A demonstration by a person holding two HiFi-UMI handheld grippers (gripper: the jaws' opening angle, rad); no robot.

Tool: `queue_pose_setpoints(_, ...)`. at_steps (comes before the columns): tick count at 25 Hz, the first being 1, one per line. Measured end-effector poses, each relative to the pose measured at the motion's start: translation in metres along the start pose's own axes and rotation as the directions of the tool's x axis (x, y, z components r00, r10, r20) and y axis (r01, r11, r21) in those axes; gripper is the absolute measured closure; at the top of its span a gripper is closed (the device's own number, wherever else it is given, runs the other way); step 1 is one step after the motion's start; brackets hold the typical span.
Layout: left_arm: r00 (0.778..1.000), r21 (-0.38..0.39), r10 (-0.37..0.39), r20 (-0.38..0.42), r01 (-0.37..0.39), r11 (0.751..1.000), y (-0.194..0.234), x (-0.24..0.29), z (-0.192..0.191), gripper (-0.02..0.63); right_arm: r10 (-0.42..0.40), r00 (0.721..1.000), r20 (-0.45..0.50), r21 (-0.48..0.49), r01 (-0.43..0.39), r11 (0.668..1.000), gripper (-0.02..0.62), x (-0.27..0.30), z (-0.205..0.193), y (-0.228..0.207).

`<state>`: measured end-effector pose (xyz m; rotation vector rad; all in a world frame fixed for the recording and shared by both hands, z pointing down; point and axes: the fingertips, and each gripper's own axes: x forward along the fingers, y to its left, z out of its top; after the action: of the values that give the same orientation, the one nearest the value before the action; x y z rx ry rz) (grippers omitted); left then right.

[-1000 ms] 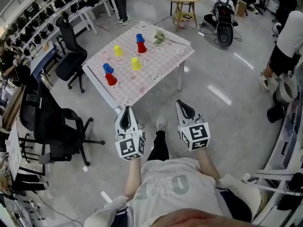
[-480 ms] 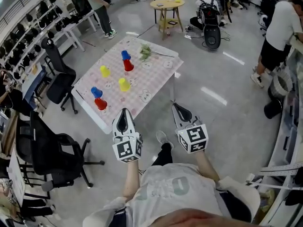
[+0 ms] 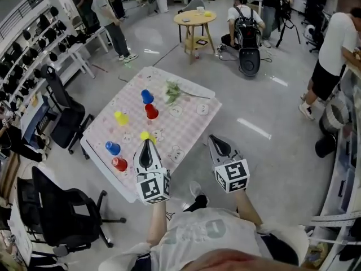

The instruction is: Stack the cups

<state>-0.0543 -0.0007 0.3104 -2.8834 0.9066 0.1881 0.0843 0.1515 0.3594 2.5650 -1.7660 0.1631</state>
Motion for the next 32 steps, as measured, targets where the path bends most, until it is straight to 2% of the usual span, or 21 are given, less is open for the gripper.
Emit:
queue_pose_setpoints(7,0.999,0.098,0.047,-0.022,-0.045,0.994,0.047,0.078,-0.03,0.578,0.087,0.995,-0.04,-0.058,-0.089,0.994,0.566,0.115,0.008,-0.002)
queue_pose_setpoints(14,0.987,0.067,0.157,-0.028,-0.155,0.986,0.092,0.107,-0.048,0.578,0.188,0.981,-0.055,-0.077,-0.192,0.978,0.566,0.188,0.009,0.016)
queue_pose_setpoints(19,0.97,0.092,0.24,-0.047,-0.235,0.968,0.112,0.108,-0.051,0.578,0.285,0.958,-0.042,-0.084,-0.287,0.954,0.566,0.226,0.017,0.033)
queue_pose_setpoints(22,0.944,0.096,0.329,-0.038,-0.324,0.941,0.126,0.106,-0.048,0.578,0.376,0.926,-0.038,-0.088,-0.378,0.922,0.566,0.248,0.024,0.047)
queue_pose_setpoints(25,0.905,0.095,0.424,-0.036,-0.42,0.903,0.132,0.103,-0.048,0.578,0.472,0.881,-0.037,-0.106,-0.473,0.875,0.566,0.266,0.031,0.057)
queue_pose_setpoints(29,0.863,0.135,0.504,-0.025,-0.497,0.857,0.13,0.111,-0.041,0.578,0.561,0.828,-0.014,-0.14,-0.557,0.818,0.566,0.289,0.046,0.059)
queue_pose_setpoints(32,0.823,0.147,0.568,-0.01,-0.56,0.815,0.127,0.112,-0.035,0.578,0.627,0.779,-0.012,-0.154,-0.621,0.769,0.566,0.3,0.052,0.062)
